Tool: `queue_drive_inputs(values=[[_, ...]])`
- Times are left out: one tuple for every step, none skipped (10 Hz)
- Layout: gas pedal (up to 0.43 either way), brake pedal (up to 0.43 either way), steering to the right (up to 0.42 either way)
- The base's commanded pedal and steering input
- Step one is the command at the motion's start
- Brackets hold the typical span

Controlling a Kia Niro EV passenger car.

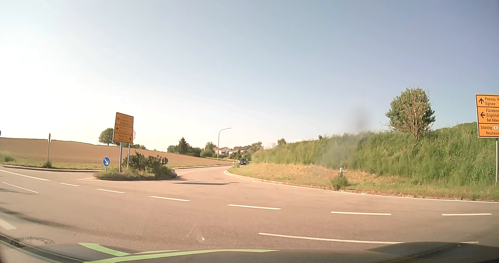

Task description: Follow the waypoints while adhering to traffic rules and regulations

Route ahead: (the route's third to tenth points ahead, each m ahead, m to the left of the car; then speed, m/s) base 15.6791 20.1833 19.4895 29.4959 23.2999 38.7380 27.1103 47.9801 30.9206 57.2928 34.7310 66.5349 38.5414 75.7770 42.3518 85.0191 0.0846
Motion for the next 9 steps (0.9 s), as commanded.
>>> queue_drive_inputs(values=[[0.209, 0.000, -0.032], [0.240, 0.000, -0.039], [0.280, 0.000, -0.046], [0.319, 0.000, -0.054], [0.370, 0.000, -0.068], [0.398, 0.000, -0.088], [0.421, 0.000, -0.111], [0.429, 0.000, -0.141], [0.449, 0.000, -0.180]])
